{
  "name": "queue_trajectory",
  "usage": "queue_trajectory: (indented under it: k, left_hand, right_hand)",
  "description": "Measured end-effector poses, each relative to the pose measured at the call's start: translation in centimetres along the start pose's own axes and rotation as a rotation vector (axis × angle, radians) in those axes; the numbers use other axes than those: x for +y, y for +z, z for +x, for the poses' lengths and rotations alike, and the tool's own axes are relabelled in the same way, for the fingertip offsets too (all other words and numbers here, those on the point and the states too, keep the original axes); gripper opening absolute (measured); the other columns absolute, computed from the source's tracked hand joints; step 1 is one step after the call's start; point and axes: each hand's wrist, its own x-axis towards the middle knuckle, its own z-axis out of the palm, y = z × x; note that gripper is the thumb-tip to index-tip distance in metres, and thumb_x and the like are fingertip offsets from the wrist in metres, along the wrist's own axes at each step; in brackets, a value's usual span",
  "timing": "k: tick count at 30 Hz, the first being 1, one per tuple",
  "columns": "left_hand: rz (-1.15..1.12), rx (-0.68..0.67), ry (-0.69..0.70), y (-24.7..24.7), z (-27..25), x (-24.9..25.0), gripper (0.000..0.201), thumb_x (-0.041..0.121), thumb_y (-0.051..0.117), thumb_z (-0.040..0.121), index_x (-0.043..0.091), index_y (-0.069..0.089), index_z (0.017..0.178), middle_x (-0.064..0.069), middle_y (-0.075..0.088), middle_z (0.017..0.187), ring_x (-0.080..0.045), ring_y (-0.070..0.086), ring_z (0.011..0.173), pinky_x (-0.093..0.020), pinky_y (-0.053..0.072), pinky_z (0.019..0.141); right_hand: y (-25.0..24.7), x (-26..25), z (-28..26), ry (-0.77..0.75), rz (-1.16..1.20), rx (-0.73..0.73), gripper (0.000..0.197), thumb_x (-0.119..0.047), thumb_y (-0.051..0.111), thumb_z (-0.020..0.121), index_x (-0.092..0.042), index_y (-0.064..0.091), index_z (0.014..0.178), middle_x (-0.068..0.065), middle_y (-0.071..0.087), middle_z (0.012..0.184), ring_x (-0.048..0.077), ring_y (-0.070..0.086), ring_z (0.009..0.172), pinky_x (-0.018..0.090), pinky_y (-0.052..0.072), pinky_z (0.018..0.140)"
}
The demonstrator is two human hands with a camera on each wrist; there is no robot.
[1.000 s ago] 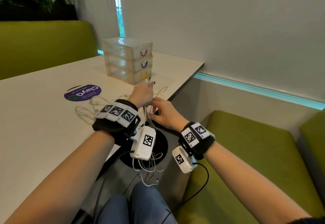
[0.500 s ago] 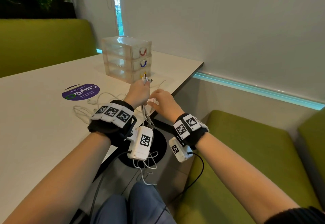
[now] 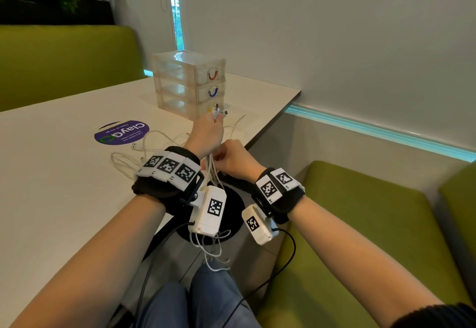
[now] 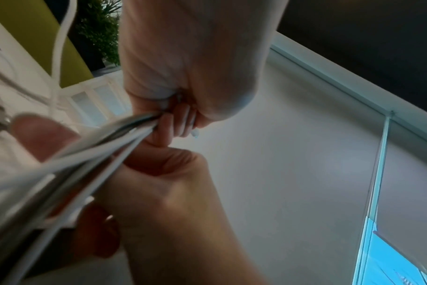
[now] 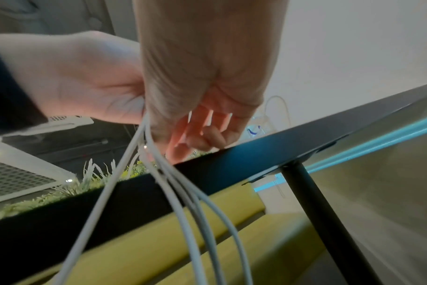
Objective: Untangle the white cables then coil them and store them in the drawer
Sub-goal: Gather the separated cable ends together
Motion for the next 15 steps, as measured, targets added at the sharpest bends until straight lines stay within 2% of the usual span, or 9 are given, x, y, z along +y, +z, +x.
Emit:
queue_trajectory:
  k: [2,4,5,7,9,12,15]
  left_hand:
    - [-0.014,0.045,0.046,0.1,-0.1,0.0,0.033,0.025,0.030,0.102,0.016,0.045,0.073,0.001,0.040,0.061,-0.011,0.038,0.055,-0.027,0.044,0.065]
    - [-0.001,0.092,0.083,0.2,-0.3,-0.1,0.037,0.024,0.029,0.102,0.021,0.038,0.067,0.002,0.039,0.061,-0.009,0.036,0.053,-0.010,0.036,0.047]
    - [0.005,0.105,0.094,0.2,-0.3,-0.1,0.038,0.024,0.028,0.102,0.022,0.036,0.066,0.003,0.039,0.061,-0.009,0.036,0.053,-0.010,0.034,0.043]
    - [0.012,0.109,0.110,0.2,-0.4,-0.1,0.038,0.024,0.028,0.102,0.021,0.035,0.065,0.002,0.038,0.061,-0.009,0.035,0.053,-0.009,0.033,0.041]
    - [0.010,0.113,0.120,0.1,-0.4,-0.1,0.039,0.023,0.028,0.103,0.021,0.035,0.064,0.002,0.037,0.060,-0.009,0.034,0.052,-0.007,0.033,0.039]
    - [0.008,0.109,0.129,0.1,-0.3,-0.1,0.039,0.023,0.028,0.103,0.020,0.034,0.064,0.002,0.036,0.059,-0.010,0.033,0.051,-0.007,0.032,0.038]
    - [0.011,0.111,0.141,0.2,-0.3,0.0,0.039,0.023,0.029,0.102,0.020,0.034,0.064,0.002,0.037,0.060,-0.009,0.035,0.052,-0.005,0.034,0.041]
  right_hand:
    - [0.0,0.0,0.2,0.027,-0.032,0.052,0.015,-0.012,0.072,0.077,-0.008,0.067,0.063,-0.006,0.052,0.053,0.007,0.044,0.051,0.015,0.034,0.053]
    - [0.1,-0.2,0.4,0.050,-0.060,0.040,0.015,-0.015,0.073,0.075,-0.004,0.067,0.067,-0.009,0.052,0.058,0.005,0.046,0.055,0.015,0.035,0.055]
    - [0.1,-0.4,0.5,0.058,-0.094,0.011,0.019,-0.018,0.074,0.074,-0.009,0.063,0.063,-0.006,0.055,0.061,0.007,0.047,0.056,0.017,0.035,0.055]
    - [0.4,-0.9,0.7,0.054,-0.186,-0.023,0.033,-0.021,0.072,0.076,-0.025,0.046,0.055,0.010,0.063,0.073,0.017,0.049,0.062,0.025,0.036,0.060]
    - [0.7,-1.2,0.8,0.049,-0.258,-0.022,0.041,-0.020,0.065,0.081,-0.028,0.035,0.054,0.019,0.064,0.083,0.022,0.047,0.068,0.029,0.034,0.065]
    - [1.1,-1.4,0.6,0.056,-0.296,0.002,0.044,-0.019,0.058,0.086,-0.026,0.029,0.053,0.011,0.052,0.075,0.020,0.039,0.058,0.029,0.031,0.064]
    - [1.1,-1.3,0.3,0.047,-0.252,0.066,0.046,-0.012,0.053,0.088,-0.023,0.027,0.051,0.000,0.042,0.058,0.010,0.029,0.049,0.026,0.026,0.052]
